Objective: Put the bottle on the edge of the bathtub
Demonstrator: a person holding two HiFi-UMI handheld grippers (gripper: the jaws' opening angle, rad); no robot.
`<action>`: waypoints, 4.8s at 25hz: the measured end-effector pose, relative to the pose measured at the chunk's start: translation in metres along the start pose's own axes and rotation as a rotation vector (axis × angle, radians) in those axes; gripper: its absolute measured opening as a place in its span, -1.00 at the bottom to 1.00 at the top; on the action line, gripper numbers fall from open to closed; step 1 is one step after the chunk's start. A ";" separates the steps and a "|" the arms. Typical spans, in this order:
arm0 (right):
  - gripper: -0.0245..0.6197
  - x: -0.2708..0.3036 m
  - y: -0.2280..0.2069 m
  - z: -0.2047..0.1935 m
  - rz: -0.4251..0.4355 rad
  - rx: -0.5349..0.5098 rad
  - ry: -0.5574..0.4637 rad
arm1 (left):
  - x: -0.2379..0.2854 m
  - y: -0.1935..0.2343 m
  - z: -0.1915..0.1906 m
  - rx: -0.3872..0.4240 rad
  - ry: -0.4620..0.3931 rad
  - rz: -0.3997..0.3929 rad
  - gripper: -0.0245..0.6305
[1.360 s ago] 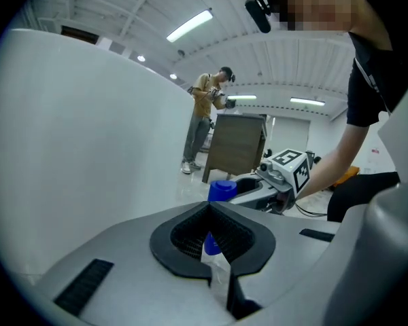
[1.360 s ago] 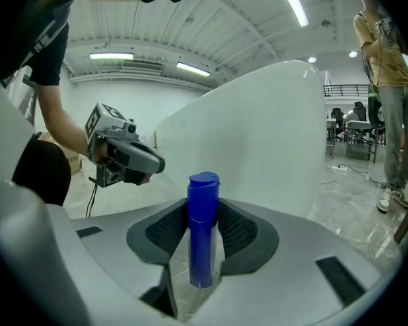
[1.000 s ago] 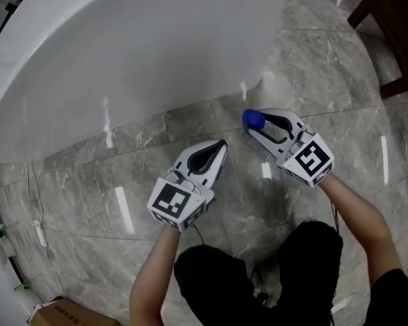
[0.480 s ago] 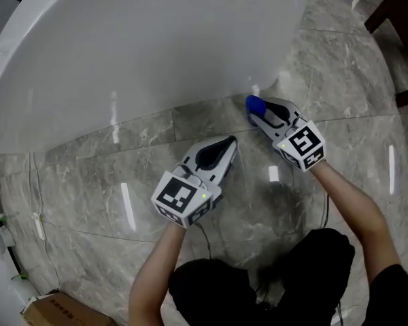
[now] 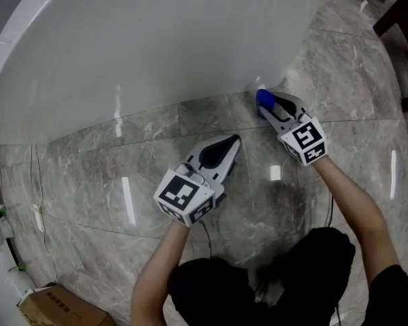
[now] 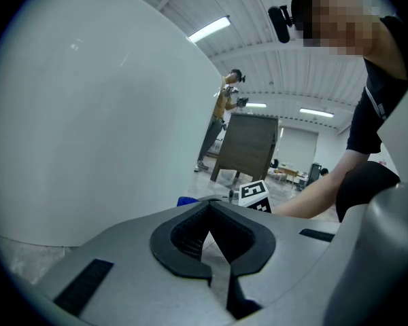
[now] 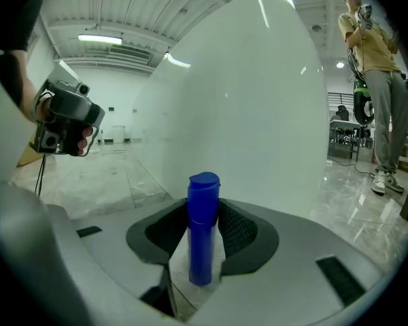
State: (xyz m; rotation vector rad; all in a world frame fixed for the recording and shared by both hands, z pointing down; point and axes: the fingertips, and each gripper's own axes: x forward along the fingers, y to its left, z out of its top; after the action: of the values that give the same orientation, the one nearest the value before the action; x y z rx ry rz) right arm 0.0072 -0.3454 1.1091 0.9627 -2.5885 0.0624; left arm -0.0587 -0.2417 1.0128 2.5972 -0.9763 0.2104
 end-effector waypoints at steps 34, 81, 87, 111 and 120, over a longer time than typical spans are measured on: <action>-0.36 -0.093 0.023 0.117 0.078 0.040 -0.001 | -0.056 -0.033 0.096 0.037 -0.015 0.037 -0.89; -0.88 -0.581 0.104 0.738 0.230 0.272 -0.116 | -0.307 -0.446 0.640 -0.120 -0.170 0.300 -0.89; -0.88 -0.607 0.132 0.737 0.267 0.287 -0.101 | -0.326 -0.475 0.650 -0.134 -0.238 0.302 -0.89; -0.88 -0.692 0.323 0.782 0.063 0.223 -0.206 | -0.512 -0.530 0.604 -0.001 -0.227 0.118 -0.89; -0.88 -0.709 0.340 0.778 0.041 0.249 -0.214 | -0.521 -0.551 0.610 0.028 -0.226 0.092 -0.89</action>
State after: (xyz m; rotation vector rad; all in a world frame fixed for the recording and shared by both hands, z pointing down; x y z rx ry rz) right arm 0.0249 0.2229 0.1609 1.0522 -2.8472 0.3152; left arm -0.0772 0.2280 0.1608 2.6456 -1.1785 -0.0494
